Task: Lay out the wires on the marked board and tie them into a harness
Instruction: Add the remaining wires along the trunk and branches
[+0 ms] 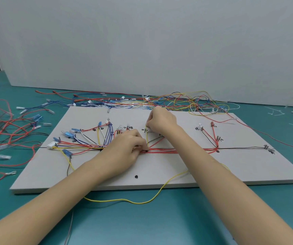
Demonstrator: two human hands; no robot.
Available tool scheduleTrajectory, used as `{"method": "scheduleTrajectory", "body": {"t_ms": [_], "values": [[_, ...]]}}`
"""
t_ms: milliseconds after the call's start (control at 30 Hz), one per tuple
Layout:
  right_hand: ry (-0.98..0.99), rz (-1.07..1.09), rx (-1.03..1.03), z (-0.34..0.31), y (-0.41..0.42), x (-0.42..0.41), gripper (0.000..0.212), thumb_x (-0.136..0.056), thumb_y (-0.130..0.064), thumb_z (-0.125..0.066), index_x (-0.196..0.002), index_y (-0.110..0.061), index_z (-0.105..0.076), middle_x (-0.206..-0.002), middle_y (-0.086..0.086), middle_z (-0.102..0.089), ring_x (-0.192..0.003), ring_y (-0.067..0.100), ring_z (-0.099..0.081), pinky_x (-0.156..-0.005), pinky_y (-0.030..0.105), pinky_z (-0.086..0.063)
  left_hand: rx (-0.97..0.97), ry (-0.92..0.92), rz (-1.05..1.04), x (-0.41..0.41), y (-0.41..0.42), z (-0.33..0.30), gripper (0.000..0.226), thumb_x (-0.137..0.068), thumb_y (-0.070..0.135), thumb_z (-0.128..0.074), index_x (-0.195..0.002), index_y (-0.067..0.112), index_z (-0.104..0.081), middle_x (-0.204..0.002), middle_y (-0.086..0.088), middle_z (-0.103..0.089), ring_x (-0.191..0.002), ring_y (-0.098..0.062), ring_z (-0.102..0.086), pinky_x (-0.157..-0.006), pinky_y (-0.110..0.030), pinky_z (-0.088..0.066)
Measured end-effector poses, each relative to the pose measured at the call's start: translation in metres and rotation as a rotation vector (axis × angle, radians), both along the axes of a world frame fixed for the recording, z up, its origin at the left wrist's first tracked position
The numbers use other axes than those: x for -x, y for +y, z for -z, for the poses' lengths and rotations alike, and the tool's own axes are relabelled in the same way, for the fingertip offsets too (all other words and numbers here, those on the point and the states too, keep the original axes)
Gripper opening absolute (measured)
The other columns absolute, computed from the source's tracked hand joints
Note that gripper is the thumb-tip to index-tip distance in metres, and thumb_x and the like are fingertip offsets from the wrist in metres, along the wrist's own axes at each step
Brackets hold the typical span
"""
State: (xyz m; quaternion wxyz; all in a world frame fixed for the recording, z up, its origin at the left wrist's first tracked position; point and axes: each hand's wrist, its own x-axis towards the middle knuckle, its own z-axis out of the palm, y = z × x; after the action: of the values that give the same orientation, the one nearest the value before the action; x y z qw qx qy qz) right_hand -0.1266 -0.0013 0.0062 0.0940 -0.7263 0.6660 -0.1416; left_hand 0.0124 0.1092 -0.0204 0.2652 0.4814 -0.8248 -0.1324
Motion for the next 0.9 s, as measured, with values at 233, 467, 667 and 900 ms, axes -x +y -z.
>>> {"method": "scheduleTrajectory", "body": {"t_ms": [233, 467, 667, 900], "values": [[0.066, -0.052, 0.115, 0.0, 0.0, -0.013, 0.024, -0.083, -0.01, -0.063, -0.106, -0.014, -0.068, -0.111, 0.006, -0.066, -0.104, 0.028, -0.061, -0.073, 0.029, -0.039, -0.013, 0.03, 0.012, -0.001, -0.002, 0.003, 0.027, -0.092, 0.001, -0.055, -0.099, 0.019, -0.075, -0.101, 0.001, -0.061, -0.097, -0.013, -0.054, -0.087, -0.022, -0.04], [0.123, -0.145, 0.194, 0.002, 0.008, -0.021, 0.022, -0.085, -0.006, -0.056, -0.102, -0.012, -0.068, -0.111, 0.006, -0.064, -0.098, 0.029, -0.062, -0.069, 0.028, -0.037, 0.011, 0.042, 0.019, 0.0, -0.003, 0.004, 0.026, -0.092, 0.0, -0.056, -0.095, 0.016, -0.076, -0.097, 0.001, -0.06, -0.092, -0.01, -0.052, -0.082, -0.011, -0.035], [0.181, -0.209, 0.229, 0.003, 0.018, -0.03, 0.024, -0.083, -0.005, -0.055, -0.102, -0.012, -0.068, -0.106, 0.006, -0.067, -0.097, 0.029, -0.063, -0.067, 0.028, -0.037, 0.05, 0.066, 0.034, 0.001, -0.003, 0.006, 0.024, -0.089, -0.004, -0.056, -0.089, 0.012, -0.075, -0.102, -0.005, -0.062, -0.098, -0.02, -0.055, -0.087, -0.032, -0.043], [0.044, -0.176, 0.049, 0.0, 0.023, -0.03, 0.018, -0.083, -0.014, -0.061, -0.097, -0.015, -0.072, -0.099, 0.007, -0.07, -0.094, 0.031, -0.063, -0.069, 0.028, -0.04, 0.059, 0.113, 0.041, -0.002, -0.002, 0.002, 0.029, -0.083, -0.006, -0.061, -0.091, 0.014, -0.079, -0.097, -0.001, -0.071, -0.093, -0.012, -0.06, -0.086, -0.026, -0.045]]}}
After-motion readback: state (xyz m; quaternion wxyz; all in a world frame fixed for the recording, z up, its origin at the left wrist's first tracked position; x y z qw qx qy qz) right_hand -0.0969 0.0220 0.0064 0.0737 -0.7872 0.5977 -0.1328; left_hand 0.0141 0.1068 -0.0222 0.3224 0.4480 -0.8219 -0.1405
